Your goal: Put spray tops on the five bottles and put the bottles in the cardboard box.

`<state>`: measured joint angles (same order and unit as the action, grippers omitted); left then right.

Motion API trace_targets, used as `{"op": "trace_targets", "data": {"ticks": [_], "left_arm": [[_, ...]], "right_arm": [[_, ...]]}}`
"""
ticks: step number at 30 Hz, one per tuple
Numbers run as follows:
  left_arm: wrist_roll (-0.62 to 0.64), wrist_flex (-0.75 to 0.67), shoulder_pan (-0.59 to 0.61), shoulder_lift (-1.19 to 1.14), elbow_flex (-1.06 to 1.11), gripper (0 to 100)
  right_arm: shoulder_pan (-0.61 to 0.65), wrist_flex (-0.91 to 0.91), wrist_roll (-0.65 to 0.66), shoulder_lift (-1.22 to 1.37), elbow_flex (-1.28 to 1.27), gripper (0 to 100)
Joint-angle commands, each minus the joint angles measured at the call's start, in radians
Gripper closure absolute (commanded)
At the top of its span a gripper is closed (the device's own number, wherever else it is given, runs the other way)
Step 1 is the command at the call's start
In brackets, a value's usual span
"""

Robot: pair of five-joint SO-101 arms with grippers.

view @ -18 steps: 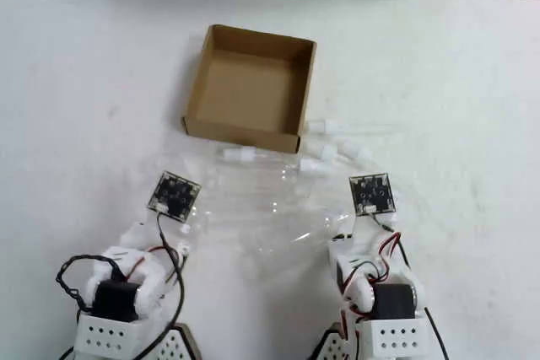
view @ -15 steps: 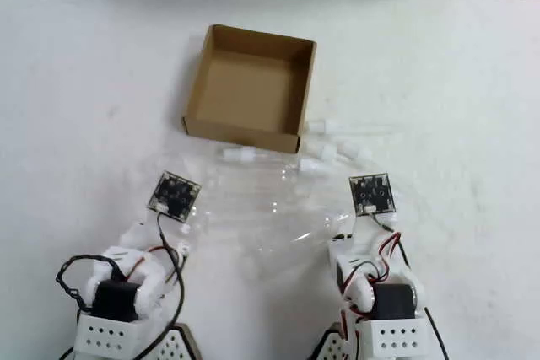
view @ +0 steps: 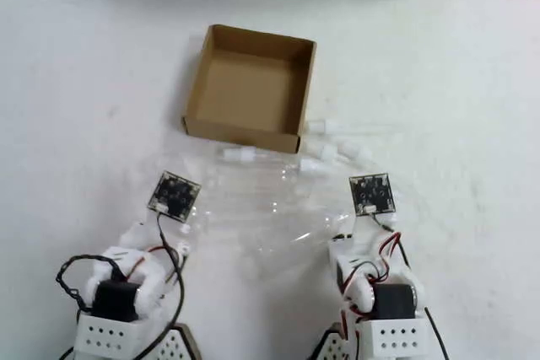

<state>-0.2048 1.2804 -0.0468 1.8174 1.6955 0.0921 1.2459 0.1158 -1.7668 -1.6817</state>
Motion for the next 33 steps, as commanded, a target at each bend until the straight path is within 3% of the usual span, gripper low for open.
{"op": "trace_targets", "data": {"ticks": [1,33], "left_arm": [[-0.011,0.006,0.005,0.010,-0.003,98],[-0.017,0.005,0.008,0.010,-0.044,98]], "right_arm": [[-0.008,0.007,0.011,-0.004,-0.008,98.1],[-0.008,0.007,0.006,-0.004,-0.008,98.1]]}}
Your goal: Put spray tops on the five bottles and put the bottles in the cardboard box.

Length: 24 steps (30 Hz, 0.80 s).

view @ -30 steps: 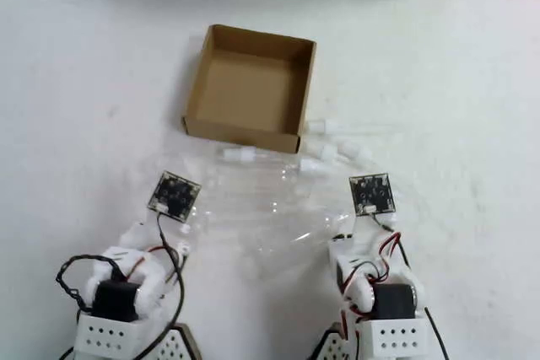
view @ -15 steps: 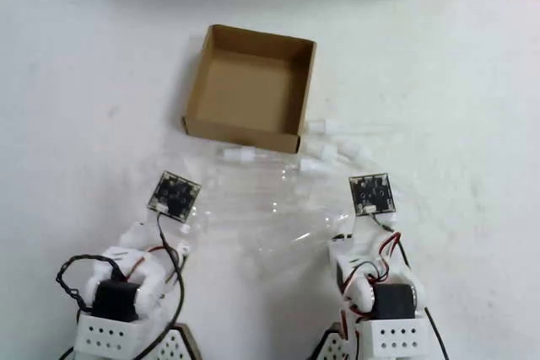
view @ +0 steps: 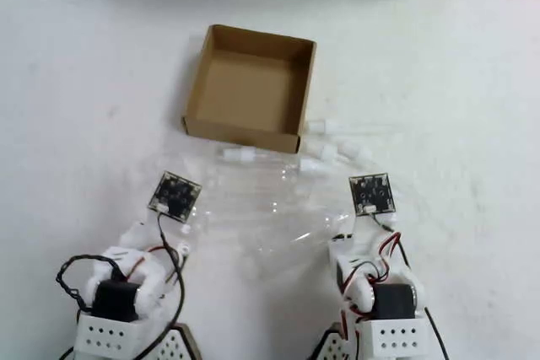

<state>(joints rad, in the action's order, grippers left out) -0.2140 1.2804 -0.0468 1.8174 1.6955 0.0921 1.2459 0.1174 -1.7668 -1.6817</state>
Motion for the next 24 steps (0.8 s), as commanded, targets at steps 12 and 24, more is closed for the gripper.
{"op": "trace_targets", "data": {"ticks": [12,24], "left_arm": [[-0.009,-0.048,0.008,0.010,-0.321,98],[0.002,-0.078,0.008,-0.110,-0.554,98]], "right_arm": [[-0.008,0.007,0.005,-0.004,-0.008,98.1],[-0.008,0.007,0.009,-0.004,-0.008,98.1]]}}
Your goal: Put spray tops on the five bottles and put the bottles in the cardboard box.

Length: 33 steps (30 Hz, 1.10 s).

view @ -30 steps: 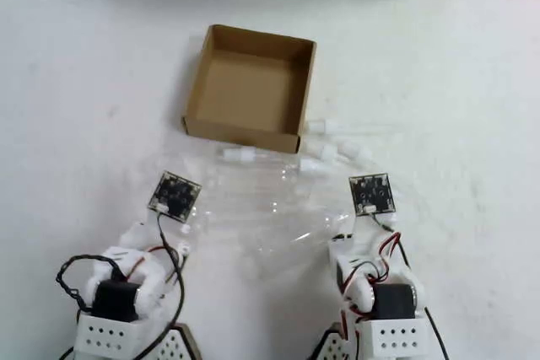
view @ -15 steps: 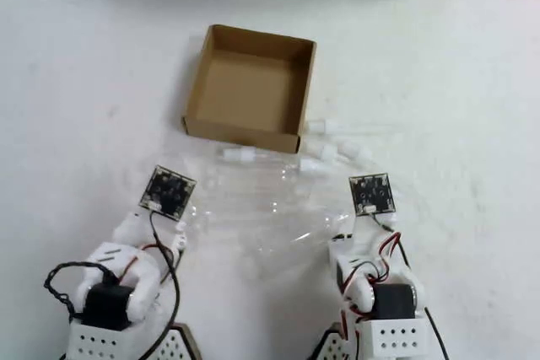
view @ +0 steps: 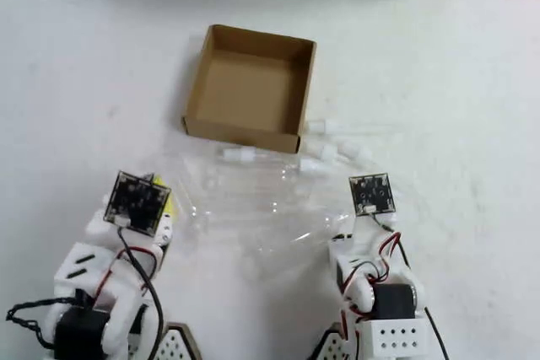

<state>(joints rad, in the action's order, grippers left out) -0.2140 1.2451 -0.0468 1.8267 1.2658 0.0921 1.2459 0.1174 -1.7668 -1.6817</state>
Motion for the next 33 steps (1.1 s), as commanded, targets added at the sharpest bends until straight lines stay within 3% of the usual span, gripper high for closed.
{"op": "trace_targets", "data": {"ticks": [1,13,18,26,30,33], "left_arm": [[0.002,-0.046,0.008,-0.180,-0.158,98],[0.005,-0.046,0.008,-0.908,-0.494,98],[0.141,-0.051,0.008,-1.109,-0.545,95],[0.321,-0.123,0.090,-1.202,-0.557,66],[0.348,-0.152,0.117,-1.204,-0.496,63],[0.354,-0.278,0.124,-1.205,-0.387,63]], "right_arm": [[-0.008,0.007,0.009,-0.004,-0.008,98.1],[-0.008,0.007,0.009,-0.004,-0.008,98.1],[-0.008,0.007,0.009,-0.004,-0.008,98.1],[-0.008,0.007,0.008,-0.004,-0.008,98.1],[-0.008,0.007,0.008,-0.004,-0.008,98.1],[-0.008,0.007,0.008,-0.004,-0.008,98.1]]}}
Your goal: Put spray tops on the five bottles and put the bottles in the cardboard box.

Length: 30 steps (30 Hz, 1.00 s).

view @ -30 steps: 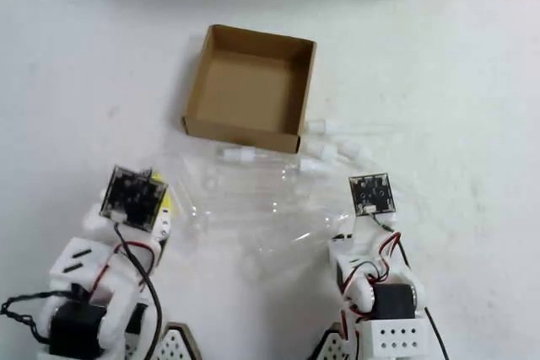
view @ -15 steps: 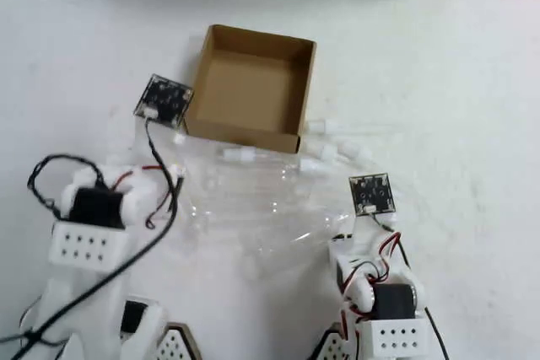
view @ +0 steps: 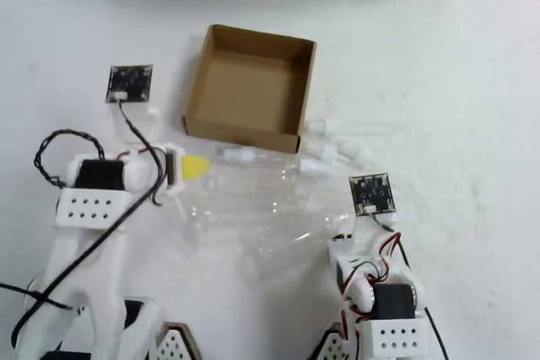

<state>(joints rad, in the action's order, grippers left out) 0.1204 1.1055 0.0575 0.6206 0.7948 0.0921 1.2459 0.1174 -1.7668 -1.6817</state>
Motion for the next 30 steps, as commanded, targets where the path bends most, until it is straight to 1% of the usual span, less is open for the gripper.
{"op": "trace_targets", "data": {"ticks": [1,4,8,12,15,19,21,22,23,26,27,29,30], "left_arm": [[0.020,-0.180,0.025,0.001,0.115,63],[0.021,-0.255,0.047,0.001,0.167,63],[0.040,-0.262,0.073,-0.038,0.170,63],[0.040,-0.262,0.076,-0.185,0.124,63],[0.048,-0.235,0.079,-0.311,0.064,63],[0.052,-0.226,0.079,-0.426,0.005,63],[0.063,-0.227,0.079,-0.456,-0.015,67],[0.061,-0.227,0.081,-0.466,-0.023,71],[0.055,-0.226,0.088,-0.470,-0.032,77],[0.034,-0.221,0.113,-0.472,-0.048,98],[0.035,-0.221,0.125,-0.472,-0.048,99],[0.035,-0.227,0.156,-0.472,-0.049,92],[0.035,-0.227,0.177,-0.472,-0.058,91]], "right_arm": [[-0.008,0.007,0.008,-0.004,-0.008,98.1],[-0.008,0.007,0.008,-0.004,-0.008,98.1],[-0.008,0.007,0.008,-0.004,-0.008,98.1],[-0.008,0.007,0.008,-0.004,-0.008,98.2],[-0.008,0.007,0.008,-0.004,-0.008,98.2],[-0.008,0.007,0.008,-0.004,-0.008,98.2],[-0.008,0.007,0.008,-0.004,-0.008,98.2],[-0.008,0.007,0.008,-0.004,-0.008,98.2],[-0.008,0.007,0.008,-0.004,-0.008,98.2],[-0.008,0.007,0.008,-0.004,-0.008,98.2],[-0.008,0.007,0.008,-0.004,-0.008,98.2],[-0.008,0.007,0.008,-0.004,-0.008,98.2],[-0.008,0.007,0.008,-0.004,-0.008,98.2]]}}
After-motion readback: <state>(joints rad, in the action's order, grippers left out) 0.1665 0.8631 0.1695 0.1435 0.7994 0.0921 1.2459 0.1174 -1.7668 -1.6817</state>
